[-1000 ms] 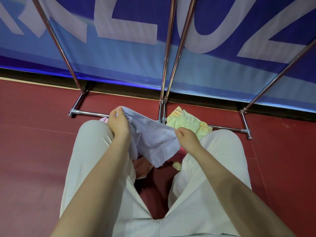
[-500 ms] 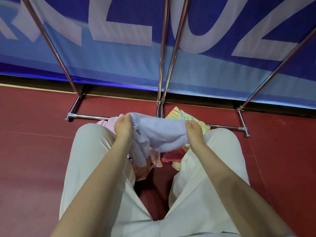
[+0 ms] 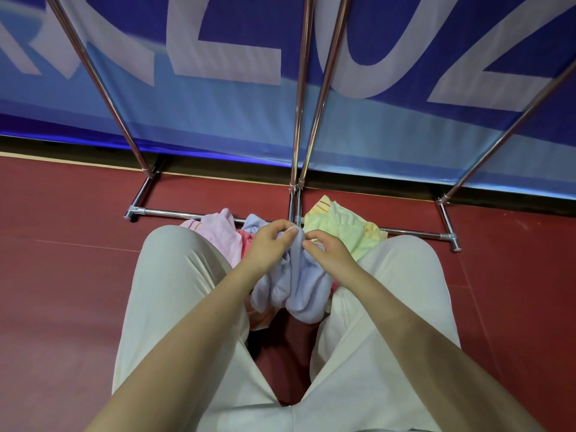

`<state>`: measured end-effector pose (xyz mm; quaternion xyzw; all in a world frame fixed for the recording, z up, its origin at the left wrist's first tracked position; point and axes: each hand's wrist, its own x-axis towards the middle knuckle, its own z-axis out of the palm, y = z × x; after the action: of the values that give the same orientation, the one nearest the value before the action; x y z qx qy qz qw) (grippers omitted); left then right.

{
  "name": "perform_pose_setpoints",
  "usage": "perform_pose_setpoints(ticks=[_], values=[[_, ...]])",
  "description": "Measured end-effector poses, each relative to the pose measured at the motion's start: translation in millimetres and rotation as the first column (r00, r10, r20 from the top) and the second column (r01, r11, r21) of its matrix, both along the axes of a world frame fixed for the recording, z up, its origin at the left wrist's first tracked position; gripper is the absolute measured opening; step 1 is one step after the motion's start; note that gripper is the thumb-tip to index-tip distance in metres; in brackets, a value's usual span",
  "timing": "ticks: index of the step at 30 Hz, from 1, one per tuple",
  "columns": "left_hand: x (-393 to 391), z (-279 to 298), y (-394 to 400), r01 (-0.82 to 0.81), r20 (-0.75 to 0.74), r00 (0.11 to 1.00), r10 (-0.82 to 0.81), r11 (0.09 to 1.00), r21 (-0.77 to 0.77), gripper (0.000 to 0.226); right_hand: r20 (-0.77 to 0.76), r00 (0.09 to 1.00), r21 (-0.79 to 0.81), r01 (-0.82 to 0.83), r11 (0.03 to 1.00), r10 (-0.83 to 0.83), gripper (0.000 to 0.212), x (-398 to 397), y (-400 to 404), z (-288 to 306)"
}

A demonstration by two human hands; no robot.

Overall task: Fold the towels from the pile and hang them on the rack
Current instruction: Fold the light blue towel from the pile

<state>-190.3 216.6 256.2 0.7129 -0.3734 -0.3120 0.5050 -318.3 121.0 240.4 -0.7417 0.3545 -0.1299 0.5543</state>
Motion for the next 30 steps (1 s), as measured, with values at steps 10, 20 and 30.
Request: perform_pose_setpoints(ticks=[10,20,30], values=[[4.9,0.2,-1.9,-0.147,-0.118,0.980,0.161,0.981,0.123,0.021,-0.046,0.997,0.024,0.058,0.998,-0.057,0.026,2.1,-5.6,6.0],[26.4,2.9,-1.9,-0.457,-0.054,0.879,0.474,0.869,0.191,0.043,-0.128,0.938,-0.094,0.311,0.946,-0.322,0.017,-4.4,-20.8,-2.2],[10.4,7.6,-1.3,-0.084,-0.165,0.983,0.082,0.996,-0.005,0.018,0.006,0.999,0.173,-0.041,0.984,0.041,0.022,7.6,14.0,2.8]])
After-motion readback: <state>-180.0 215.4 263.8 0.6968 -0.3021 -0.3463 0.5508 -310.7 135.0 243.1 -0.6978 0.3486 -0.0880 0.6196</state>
